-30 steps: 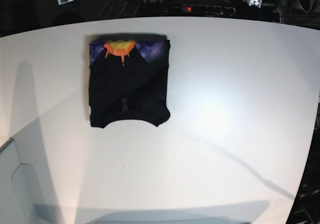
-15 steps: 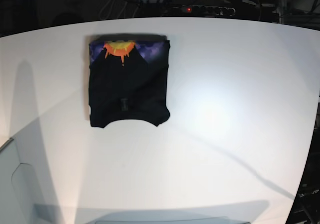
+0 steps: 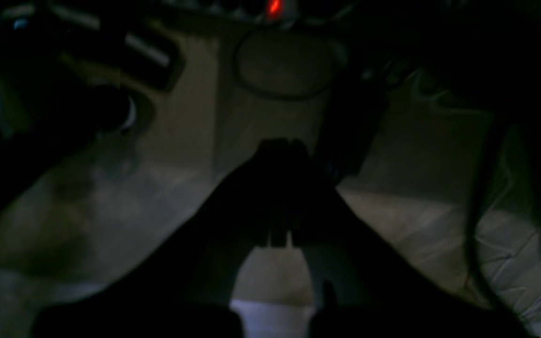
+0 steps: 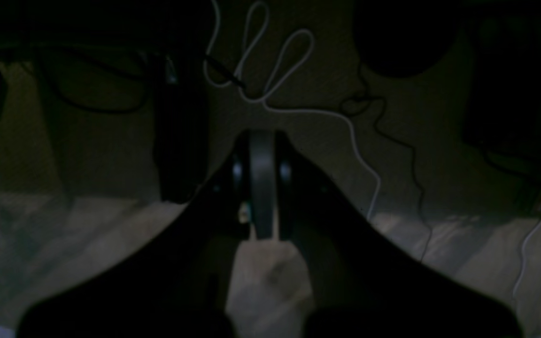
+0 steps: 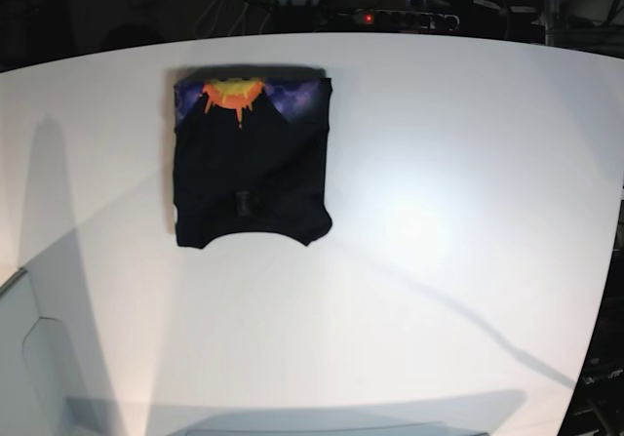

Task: Fold the T-shirt properly

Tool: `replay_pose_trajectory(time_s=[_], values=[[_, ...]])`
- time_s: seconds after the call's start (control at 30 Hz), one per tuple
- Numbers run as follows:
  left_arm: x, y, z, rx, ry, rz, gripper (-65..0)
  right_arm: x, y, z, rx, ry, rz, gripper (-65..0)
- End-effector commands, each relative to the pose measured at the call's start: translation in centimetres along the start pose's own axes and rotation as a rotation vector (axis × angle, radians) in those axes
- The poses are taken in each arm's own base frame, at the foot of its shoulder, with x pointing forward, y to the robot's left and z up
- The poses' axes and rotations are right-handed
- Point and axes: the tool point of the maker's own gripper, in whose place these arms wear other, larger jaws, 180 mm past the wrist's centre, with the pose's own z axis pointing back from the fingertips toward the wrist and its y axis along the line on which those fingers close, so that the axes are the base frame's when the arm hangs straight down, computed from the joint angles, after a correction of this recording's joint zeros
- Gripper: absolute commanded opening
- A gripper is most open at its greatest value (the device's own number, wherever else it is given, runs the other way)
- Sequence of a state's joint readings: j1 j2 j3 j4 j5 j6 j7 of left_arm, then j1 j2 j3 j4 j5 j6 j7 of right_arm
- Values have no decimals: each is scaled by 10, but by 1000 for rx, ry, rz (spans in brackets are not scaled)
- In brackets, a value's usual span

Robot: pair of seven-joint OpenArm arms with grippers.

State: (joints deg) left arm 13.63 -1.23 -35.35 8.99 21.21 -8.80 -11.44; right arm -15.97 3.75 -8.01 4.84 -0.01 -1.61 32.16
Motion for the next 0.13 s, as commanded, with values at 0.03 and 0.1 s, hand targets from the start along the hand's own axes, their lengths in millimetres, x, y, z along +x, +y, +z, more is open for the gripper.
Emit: replay_pose_trajectory(time_s=[0.03,0.1], values=[[-9,6,2,10,14,-4,-650,-8,-1,4,-12,7,6,-650],[-8,8,2,14,12,-6,-650,-8,0,4,-11,7,5,-650]])
